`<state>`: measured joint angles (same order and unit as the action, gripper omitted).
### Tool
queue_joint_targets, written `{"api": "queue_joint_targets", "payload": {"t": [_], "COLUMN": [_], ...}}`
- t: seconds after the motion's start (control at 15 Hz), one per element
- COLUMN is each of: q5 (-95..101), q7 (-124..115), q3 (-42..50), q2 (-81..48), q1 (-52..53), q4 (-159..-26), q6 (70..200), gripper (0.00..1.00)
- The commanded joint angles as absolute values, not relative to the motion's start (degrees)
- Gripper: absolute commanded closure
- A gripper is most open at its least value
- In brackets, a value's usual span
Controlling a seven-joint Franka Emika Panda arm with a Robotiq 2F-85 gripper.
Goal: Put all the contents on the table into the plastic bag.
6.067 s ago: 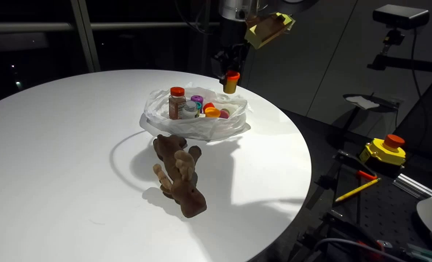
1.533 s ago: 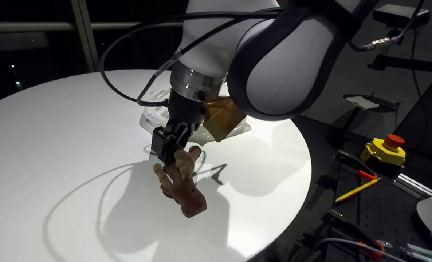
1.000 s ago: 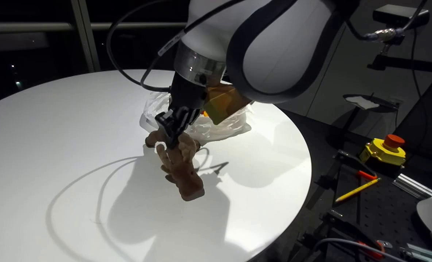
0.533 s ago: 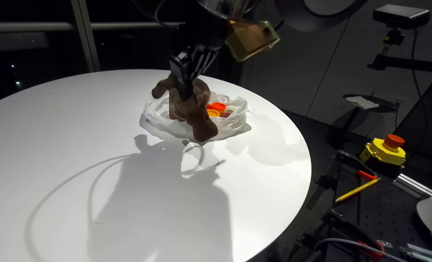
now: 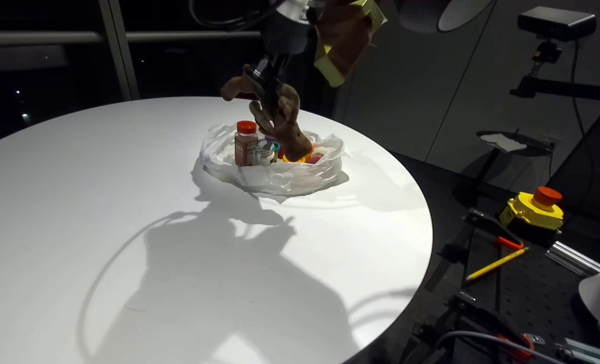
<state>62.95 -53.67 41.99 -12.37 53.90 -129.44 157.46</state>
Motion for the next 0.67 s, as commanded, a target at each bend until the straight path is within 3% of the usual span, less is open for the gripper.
{"api": "queue_joint_targets", "payload": {"t": [0.0,0.13,0.2,0.6], "q5": [75.67,80.60,85.09,94.57], "q7": [-64.31,-68.15,-70.15,-72.16], "q3": [44.29,44.25,33.25,10.43], "q2": [-17.06,-18.39,-16.56,-18.69], "q1": [57.54,58.25,48.26,27.22], "q4": [-126.68,-126.98,-126.78,-126.81], "q6": [151.32,147.97,143.32,133.47], "gripper": [0.84,0.84,0.84,0.84]}}
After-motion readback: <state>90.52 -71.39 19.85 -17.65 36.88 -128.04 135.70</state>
